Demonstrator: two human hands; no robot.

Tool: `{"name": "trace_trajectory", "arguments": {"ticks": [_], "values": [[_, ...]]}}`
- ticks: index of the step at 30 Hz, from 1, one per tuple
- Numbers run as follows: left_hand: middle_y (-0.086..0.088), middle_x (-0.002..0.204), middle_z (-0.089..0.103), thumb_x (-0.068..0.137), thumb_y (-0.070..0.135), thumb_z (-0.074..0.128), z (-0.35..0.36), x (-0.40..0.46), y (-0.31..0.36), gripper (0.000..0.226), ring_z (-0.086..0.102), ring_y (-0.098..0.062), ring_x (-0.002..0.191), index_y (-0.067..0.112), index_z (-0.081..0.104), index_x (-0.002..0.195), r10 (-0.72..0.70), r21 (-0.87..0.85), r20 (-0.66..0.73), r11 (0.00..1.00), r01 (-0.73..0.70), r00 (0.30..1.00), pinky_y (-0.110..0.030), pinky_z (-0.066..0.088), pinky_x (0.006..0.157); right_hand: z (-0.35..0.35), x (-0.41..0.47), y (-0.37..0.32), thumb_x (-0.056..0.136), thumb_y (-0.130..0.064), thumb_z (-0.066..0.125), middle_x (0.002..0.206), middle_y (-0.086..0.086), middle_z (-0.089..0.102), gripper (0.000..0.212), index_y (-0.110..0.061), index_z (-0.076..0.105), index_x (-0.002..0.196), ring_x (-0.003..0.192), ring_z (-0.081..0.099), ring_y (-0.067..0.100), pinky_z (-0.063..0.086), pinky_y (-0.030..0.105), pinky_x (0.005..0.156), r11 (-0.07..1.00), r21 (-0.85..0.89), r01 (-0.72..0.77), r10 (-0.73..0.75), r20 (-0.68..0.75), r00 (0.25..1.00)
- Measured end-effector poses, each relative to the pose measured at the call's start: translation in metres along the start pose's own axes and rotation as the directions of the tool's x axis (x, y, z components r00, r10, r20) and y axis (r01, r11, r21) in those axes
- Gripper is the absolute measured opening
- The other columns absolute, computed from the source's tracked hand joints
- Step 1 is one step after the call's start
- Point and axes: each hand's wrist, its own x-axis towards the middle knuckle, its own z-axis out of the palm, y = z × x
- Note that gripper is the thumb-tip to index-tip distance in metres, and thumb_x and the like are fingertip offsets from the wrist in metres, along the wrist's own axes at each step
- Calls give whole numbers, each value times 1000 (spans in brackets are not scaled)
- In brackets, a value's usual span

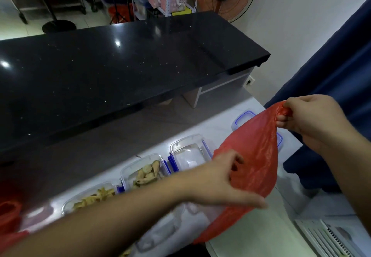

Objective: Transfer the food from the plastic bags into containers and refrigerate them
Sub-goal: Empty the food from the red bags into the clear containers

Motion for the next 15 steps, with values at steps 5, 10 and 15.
{"name": "trace_trajectory", "arguments": {"ticks": [5,10,15], "values": [[-3,122,65,87,40,75,60,20,5,55,65,-28,106,26,42,129,60,171,-276,985,-12,959,-40,52,89,-1,2,1,94,1,46,65,13,53,20,8,64,89,42,57,10,61,32,61,1000,9,0,0,-9,1000],[-7,94,70,85,9,60,19,50,-21,13,64,-33,92,21,55,87,90,296,-415,954,41,905,-33,40,67,-8,0,-2,95,4,44,69,13,51,18,4,61,88,51,57,16,60,24,50,999,50,-5,6,-12,1000],[0,105,62,92,25,60,-27,74,-45,9,57,-27,99,26,70,92,209,516,-543,847,127,813,-37,47,79,-15,-8,-5,96,4,47,70,14,51,23,1,60,78,55,56,20,59,23,47,999,45,15,-14,-15,1000]]}}
